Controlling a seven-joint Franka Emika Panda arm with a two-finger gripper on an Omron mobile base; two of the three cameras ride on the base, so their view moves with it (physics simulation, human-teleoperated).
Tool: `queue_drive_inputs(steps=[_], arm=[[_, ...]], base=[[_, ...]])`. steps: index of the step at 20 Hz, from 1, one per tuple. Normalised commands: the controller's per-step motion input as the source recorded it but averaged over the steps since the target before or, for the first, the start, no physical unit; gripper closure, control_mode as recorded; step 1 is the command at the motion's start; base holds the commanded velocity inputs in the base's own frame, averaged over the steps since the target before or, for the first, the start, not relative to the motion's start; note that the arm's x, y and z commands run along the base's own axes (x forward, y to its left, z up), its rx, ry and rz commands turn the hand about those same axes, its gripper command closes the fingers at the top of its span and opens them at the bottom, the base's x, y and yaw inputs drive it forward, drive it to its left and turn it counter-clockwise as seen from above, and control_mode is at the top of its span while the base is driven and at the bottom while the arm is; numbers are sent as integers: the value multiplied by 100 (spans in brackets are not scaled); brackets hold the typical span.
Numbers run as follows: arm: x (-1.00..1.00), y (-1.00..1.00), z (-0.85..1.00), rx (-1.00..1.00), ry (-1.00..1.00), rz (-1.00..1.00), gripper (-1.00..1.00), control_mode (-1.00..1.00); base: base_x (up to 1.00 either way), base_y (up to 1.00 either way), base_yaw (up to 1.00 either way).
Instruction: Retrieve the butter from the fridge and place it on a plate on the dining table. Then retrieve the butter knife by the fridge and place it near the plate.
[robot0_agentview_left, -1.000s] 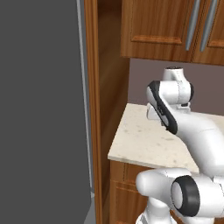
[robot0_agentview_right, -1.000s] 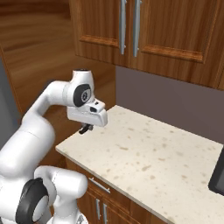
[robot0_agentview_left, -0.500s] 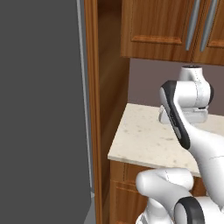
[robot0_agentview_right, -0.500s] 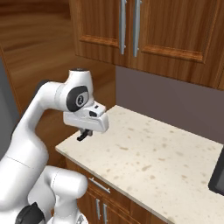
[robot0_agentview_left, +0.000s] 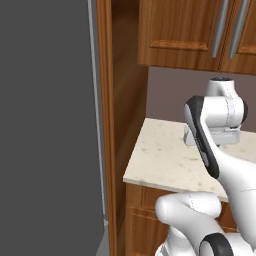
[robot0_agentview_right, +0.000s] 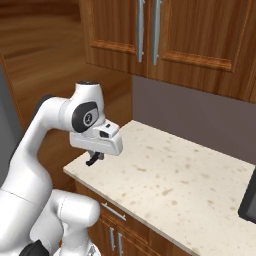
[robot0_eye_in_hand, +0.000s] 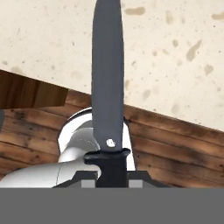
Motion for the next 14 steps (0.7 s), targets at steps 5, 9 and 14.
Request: queue_drive_inputs(steps=[5,9,14], arm=[[-11,0,-13,0,-5,0,100,-100],[-14,0,-22,0,-1,2,100,-100],[-1,0,-15,0,0,2,100,-100]], base=[[0,0,0],[0,0,0],[0,0,0]])
